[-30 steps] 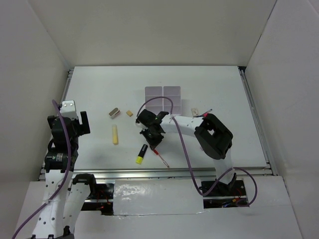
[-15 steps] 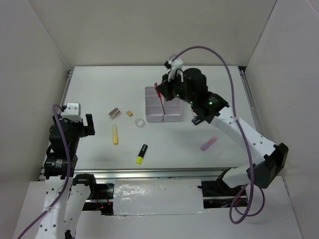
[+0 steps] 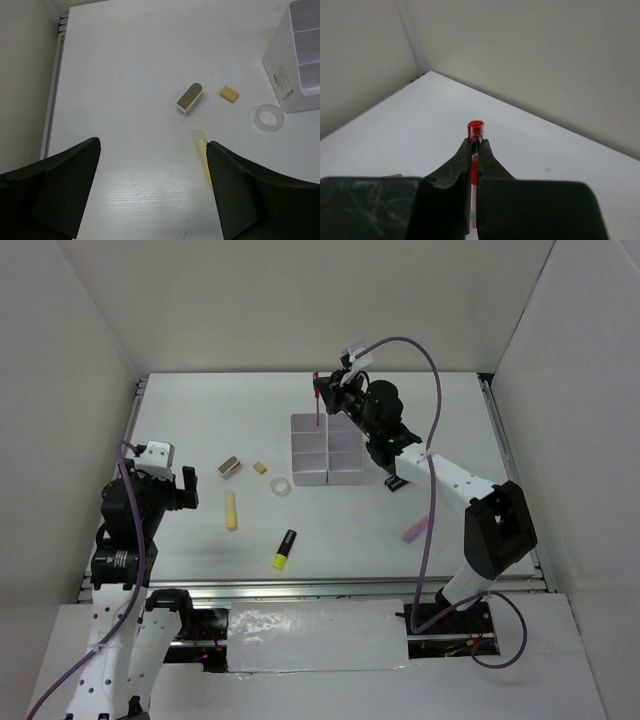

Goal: Sort the stationery into containers
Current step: Place the pen in the storage box.

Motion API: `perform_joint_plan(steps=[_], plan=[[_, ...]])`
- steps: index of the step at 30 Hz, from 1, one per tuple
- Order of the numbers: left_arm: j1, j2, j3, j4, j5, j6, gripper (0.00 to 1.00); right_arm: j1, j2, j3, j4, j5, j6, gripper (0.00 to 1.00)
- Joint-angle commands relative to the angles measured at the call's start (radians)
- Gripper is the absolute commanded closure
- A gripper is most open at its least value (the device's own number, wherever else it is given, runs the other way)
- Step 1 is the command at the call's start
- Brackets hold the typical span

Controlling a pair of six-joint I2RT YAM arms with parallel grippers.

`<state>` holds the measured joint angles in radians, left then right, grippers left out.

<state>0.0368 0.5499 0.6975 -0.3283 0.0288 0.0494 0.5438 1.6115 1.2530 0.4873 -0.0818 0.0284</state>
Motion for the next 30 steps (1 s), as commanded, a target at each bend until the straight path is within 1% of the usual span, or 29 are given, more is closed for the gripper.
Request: perform_joint_plan(steps=[1, 2, 4, 6, 11, 18, 30], plan=[[0.003, 0.025, 0.008, 0.07, 0.013, 0.009, 0.01, -0.001, 0.013, -0.01, 0.276, 0.043, 0.002, 1.0], [0.003, 0.03, 0.002, 0.075, 0.014, 0.007, 0.01, 0.001, 0.021, -0.017, 0.331, 0.057, -0.004, 1.0], [0.002, 0.047, -0.004, 0.084, 0.034, 0.004, 0.01, 0.004, 0.051, -0.023, 0.393, 0.16, 0.002, 1.0], [0.003, 0.053, -0.012, 0.09, 0.04, 0.0, 0.01, 0.001, 0.074, -0.012, 0.401, 0.178, 0.001, 1.0], [0.003, 0.079, -0.02, 0.109, 0.04, 0.007, 0.01, -0.004, 0.128, -0.001, 0.418, 0.177, 0.004, 1.0], [0.003, 0.11, -0.026, 0.115, 0.031, 0.015, 0.01, 0.011, 0.148, -0.039, 0.422, 0.175, 0.028, 1.0], [0.003, 0.133, -0.029, 0.115, 0.02, 0.02, 0.01, 0.016, 0.238, -0.059, 0.439, 0.137, 0.001, 1.0]])
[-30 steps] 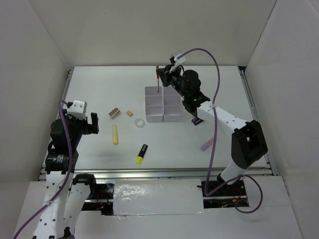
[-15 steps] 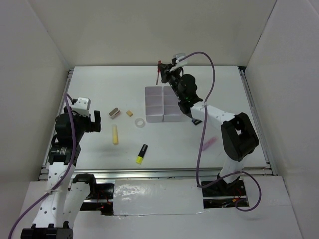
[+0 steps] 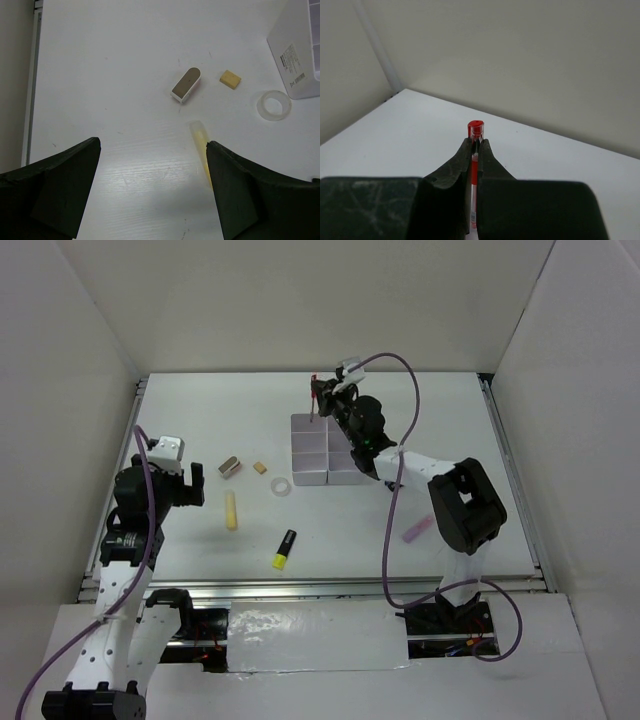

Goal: Sort the stationery into containers
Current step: Place the pen in the storage box, then pick up the pen from the center of the board.

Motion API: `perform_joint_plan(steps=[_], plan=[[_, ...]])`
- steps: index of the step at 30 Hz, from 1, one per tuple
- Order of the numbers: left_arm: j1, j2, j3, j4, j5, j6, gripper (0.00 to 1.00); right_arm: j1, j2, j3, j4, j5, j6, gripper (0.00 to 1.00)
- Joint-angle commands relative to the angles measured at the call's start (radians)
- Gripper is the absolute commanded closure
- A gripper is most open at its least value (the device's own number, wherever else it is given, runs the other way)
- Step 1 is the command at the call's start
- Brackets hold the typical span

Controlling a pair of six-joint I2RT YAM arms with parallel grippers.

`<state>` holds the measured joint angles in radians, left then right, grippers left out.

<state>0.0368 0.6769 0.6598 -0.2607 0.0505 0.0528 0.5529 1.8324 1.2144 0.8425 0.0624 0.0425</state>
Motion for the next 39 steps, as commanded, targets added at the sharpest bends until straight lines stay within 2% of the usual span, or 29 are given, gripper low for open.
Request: perform_joint_plan(steps=[1, 3, 6, 8, 9, 13, 17, 20, 23, 24, 27, 30, 31, 33, 34, 35, 39], plan=[[0.003, 0.009, 0.011, 0.048, -0.003, 0.018, 0.01, 0.008, 0.022, -0.026, 0.092, -0.01, -0.018, 0.99], [0.002, 0.019, 0.015, 0.048, -0.001, 0.018, 0.01, 0.01, 0.033, -0.038, 0.099, -0.013, -0.023, 0.97], [0.002, 0.032, 0.02, 0.049, 0.0, 0.021, 0.01, 0.015, 0.047, -0.047, 0.11, -0.013, -0.032, 0.83], [0.005, 0.038, 0.021, 0.055, -0.001, 0.021, 0.01, 0.013, 0.054, -0.044, 0.104, -0.013, -0.032, 0.65], [0.005, 0.039, 0.024, 0.054, 0.0, 0.024, 0.01, 0.016, 0.054, -0.041, 0.081, -0.01, -0.03, 0.51], [0.002, 0.046, 0.031, 0.057, -0.003, 0.028, 0.01, 0.019, 0.042, -0.027, 0.034, 0.0, -0.023, 0.43], [0.003, 0.046, 0.037, 0.063, -0.005, 0.028, 0.01, 0.016, -0.048, 0.019, -0.09, 0.033, 0.037, 0.42], [0.003, 0.055, 0.052, 0.054, 0.0, 0.035, 0.01, -0.013, -0.161, 0.11, -0.328, 0.069, 0.14, 0.46], [0.003, 0.07, 0.066, 0.041, -0.003, 0.041, 0.01, -0.115, -0.243, 0.235, -0.764, -0.01, 0.304, 0.53], [0.003, 0.075, 0.066, 0.041, -0.008, 0.041, 0.01, -0.187, -0.254, 0.263, -0.834, -0.041, 0.324, 0.54], [0.002, 0.092, 0.075, 0.047, -0.027, 0.028, 0.02, -0.299, -0.274, 0.324, -1.116, -0.134, 0.336, 0.57], [0.003, 0.107, 0.078, 0.066, -0.04, 0.016, 0.02, -0.444, -0.239, 0.338, -1.318, -0.249, 0.306, 0.61], [0.002, 0.113, 0.077, 0.072, -0.04, 0.009, 0.01, -0.506, -0.199, 0.341, -1.358, -0.277, 0.297, 0.61], [0.002, 0.124, 0.078, 0.081, -0.043, 0.001, 0.01, -0.545, -0.142, 0.352, -1.473, -0.34, 0.272, 0.62], [0.002, 0.131, 0.084, 0.08, -0.043, -0.001, 0.01, -0.606, -0.066, 0.387, -1.514, -0.373, 0.242, 0.63], [0.002, 0.138, 0.087, 0.078, -0.044, -0.004, 0.01, -0.622, -0.023, 0.414, -1.601, -0.389, 0.232, 0.65], [-0.002, 0.153, 0.096, 0.066, -0.044, -0.004, 0.01, -0.668, 0.18, 0.542, -1.726, -0.415, 0.192, 0.65]])
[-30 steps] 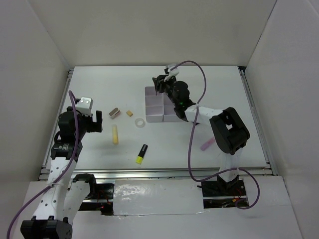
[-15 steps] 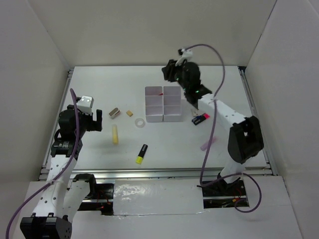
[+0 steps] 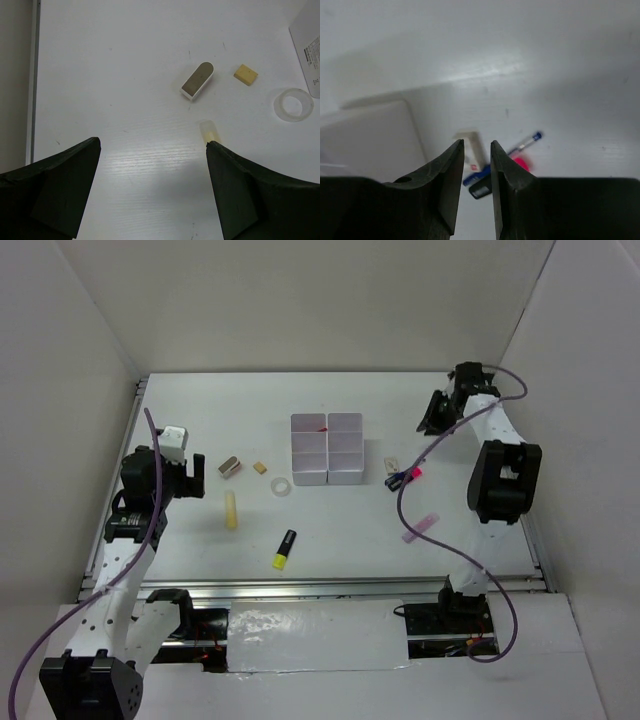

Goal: Sort the stationery into containers
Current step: Pick up the pen from the center of the board.

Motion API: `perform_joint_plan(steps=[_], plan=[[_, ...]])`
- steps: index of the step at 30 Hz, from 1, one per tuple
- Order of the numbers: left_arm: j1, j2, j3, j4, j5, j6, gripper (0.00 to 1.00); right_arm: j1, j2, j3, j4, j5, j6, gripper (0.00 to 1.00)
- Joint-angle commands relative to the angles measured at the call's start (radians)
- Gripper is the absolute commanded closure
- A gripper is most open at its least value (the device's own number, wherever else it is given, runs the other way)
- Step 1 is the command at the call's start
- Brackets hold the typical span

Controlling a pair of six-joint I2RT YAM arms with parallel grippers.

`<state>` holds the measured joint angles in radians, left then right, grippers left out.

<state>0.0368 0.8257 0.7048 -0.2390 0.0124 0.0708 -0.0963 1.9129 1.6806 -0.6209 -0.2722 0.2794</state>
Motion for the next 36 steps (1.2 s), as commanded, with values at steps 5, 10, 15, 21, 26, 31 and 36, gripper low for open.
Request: perform_joint_plan(steps=[5, 10, 15, 21, 26, 31, 36], plan=[[0.0, 0.0, 0.042, 0.038, -0.006, -0.025, 0.01, -0.017, 0.188, 0.122, -0.29, 0.008, -0.083, 0.63], [-0.002, 0.003, 0.028, 0.041, -0.038, -0.034, 0.01, -0.013, 0.278, 0.169, -0.313, 0.1, -0.085, 0.63], [0.0, 0.015, 0.035, 0.037, -0.048, -0.028, 0.01, -0.002, 0.328, 0.182, -0.319, 0.157, -0.091, 0.64], [0.0, 0.023, 0.028, 0.036, -0.063, -0.025, 0.01, 0.03, 0.357, 0.203, -0.336, 0.222, -0.106, 0.62], [-0.002, 0.013, 0.01, 0.038, -0.066, -0.031, 0.01, 0.047, 0.365, 0.222, -0.347, 0.249, -0.117, 0.59], [0.0, 0.016, 0.01, 0.04, -0.071, -0.031, 0.01, 0.059, 0.371, 0.238, -0.355, 0.266, -0.124, 0.58], [0.0, 0.023, 0.016, 0.032, -0.083, -0.019, 0.01, 0.072, 0.379, 0.245, -0.372, 0.269, -0.135, 0.59]])
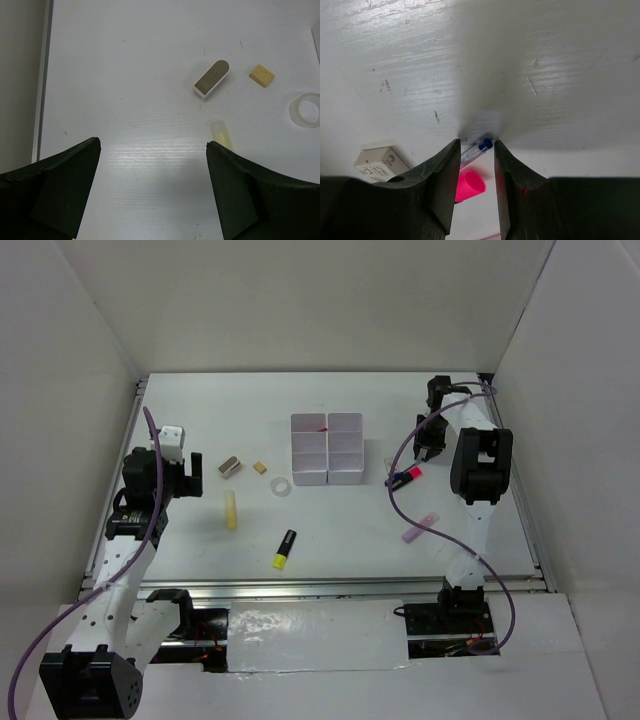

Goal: Sort the stationery into containers
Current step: Pick up the pen from the center of the board.

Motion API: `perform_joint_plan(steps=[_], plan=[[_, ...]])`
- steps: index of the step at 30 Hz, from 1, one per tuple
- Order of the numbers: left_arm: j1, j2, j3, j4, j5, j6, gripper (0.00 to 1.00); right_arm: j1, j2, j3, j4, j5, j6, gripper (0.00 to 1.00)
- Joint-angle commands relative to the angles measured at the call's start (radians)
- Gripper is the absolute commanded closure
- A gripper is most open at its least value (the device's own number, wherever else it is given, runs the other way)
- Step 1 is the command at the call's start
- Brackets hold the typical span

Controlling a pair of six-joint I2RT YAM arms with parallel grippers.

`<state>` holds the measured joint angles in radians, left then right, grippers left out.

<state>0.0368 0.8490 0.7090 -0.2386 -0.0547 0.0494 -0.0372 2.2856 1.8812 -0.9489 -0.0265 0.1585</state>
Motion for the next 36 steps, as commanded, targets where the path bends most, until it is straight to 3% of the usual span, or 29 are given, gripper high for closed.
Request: perform_joint_plan(steps=[1, 7, 13, 17, 20, 22, 27, 31, 36], plan=[[0.0, 0.001, 0.014, 0.032, -0.019, 0.004, 0.01, 0.019, 0.003, 0.038, -0.047, 0.022, -0.016, 0.6], [0.0, 0.001, 0.01, 0.028, -0.025, -0.003, 0.01, 0.061, 0.006, 0.035, -0.053, 0.005, -0.007, 0.67], [0.0, -0.004, 0.014, 0.01, -0.042, 0.007, 0.01, 0.095, 0.017, 0.052, -0.059, -0.029, 0.012, 0.81], [0.0, -0.004, 0.014, 0.005, -0.042, 0.013, 0.01, 0.105, 0.021, 0.052, -0.062, -0.058, 0.027, 0.84], [0.0, 0.002, 0.015, 0.005, -0.039, 0.009, 0.01, 0.108, 0.023, 0.058, -0.065, -0.078, 0.03, 0.9], [0.0, 0.007, 0.018, 0.005, -0.036, 0.006, 0.01, 0.108, 0.022, 0.056, -0.068, -0.101, 0.026, 1.0], [-0.002, 0.005, 0.033, 0.002, -0.034, 0.0, 0.01, 0.082, -0.012, 0.056, -0.086, -0.151, 0.016, 1.0], [0.0, -0.045, 0.018, 0.031, 0.047, 0.038, 0.01, 0.045, -0.076, 0.091, -0.126, -0.235, -0.028, 1.0], [-0.002, -0.131, 0.017, 0.161, 0.292, 0.289, 0.01, -0.003, -0.191, 0.086, -0.182, -0.409, -0.118, 1.0]])
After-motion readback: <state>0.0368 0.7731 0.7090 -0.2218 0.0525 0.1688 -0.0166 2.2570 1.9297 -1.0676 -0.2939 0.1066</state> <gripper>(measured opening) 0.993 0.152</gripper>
